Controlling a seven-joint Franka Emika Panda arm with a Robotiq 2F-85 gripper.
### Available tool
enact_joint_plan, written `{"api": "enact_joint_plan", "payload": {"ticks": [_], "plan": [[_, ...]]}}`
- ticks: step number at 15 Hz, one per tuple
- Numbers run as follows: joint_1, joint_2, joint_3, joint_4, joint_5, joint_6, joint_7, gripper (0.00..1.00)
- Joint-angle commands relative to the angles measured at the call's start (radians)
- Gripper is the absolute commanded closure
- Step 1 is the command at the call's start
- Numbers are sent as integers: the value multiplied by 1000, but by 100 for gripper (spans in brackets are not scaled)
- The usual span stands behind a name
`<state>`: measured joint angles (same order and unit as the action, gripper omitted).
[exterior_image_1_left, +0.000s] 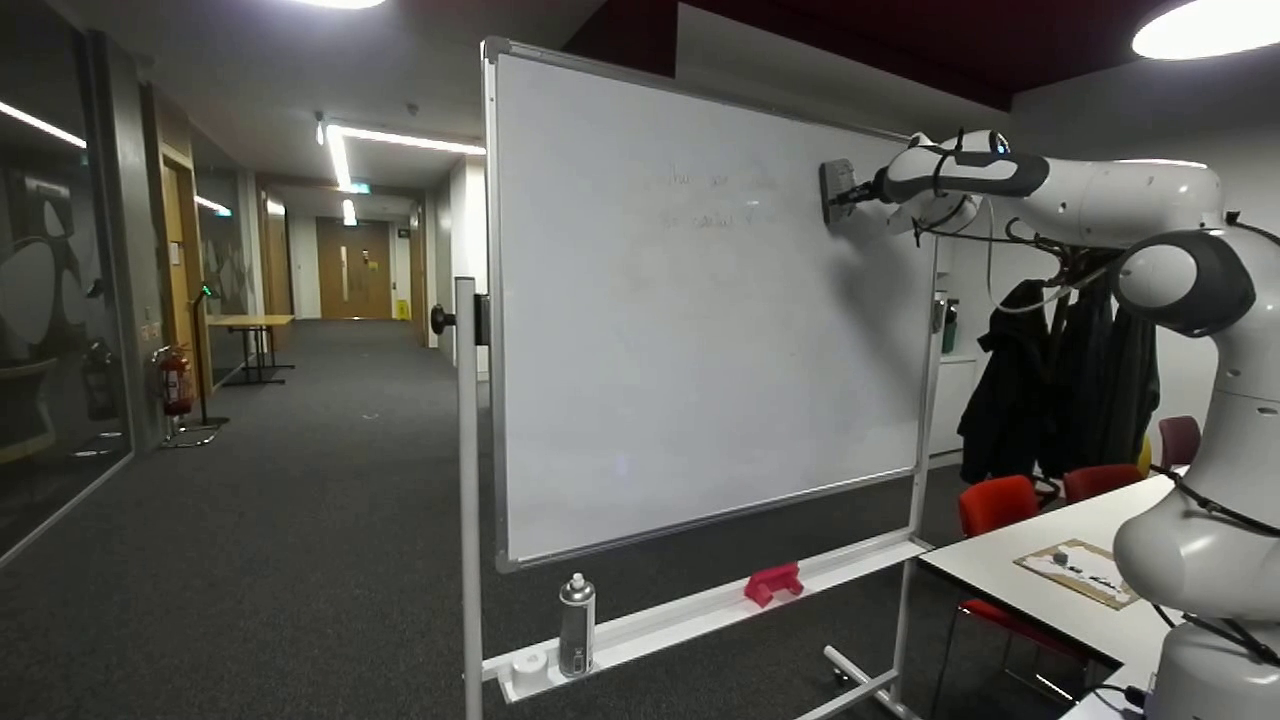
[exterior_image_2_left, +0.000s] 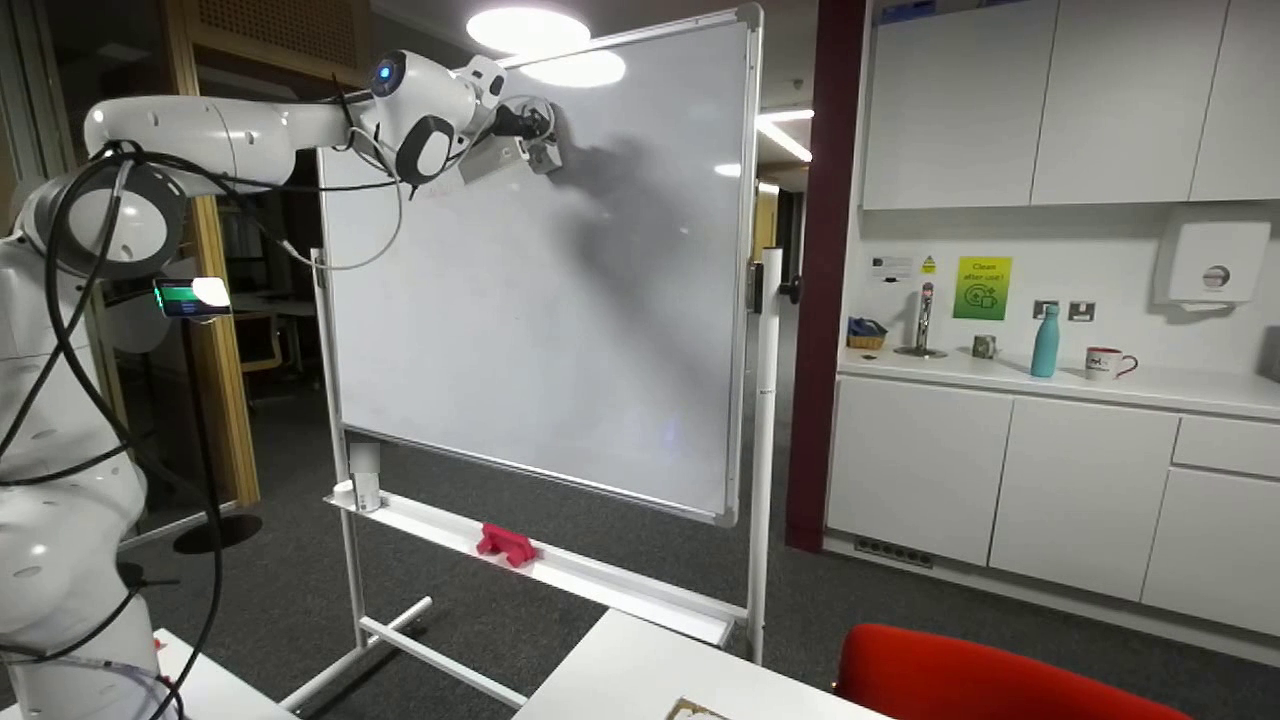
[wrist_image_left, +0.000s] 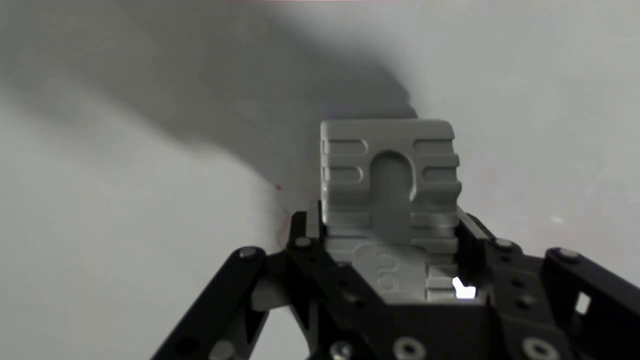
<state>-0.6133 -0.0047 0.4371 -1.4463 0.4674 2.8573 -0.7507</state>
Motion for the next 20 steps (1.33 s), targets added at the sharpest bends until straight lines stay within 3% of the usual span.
{"api": "enact_joint_plan", "payload": {"ticks": [1, 20], "plan": [[-16, 84, -20, 113, -11, -36, 15, 65], [87, 112, 45, 124, -293, -66, 48, 65]]}}
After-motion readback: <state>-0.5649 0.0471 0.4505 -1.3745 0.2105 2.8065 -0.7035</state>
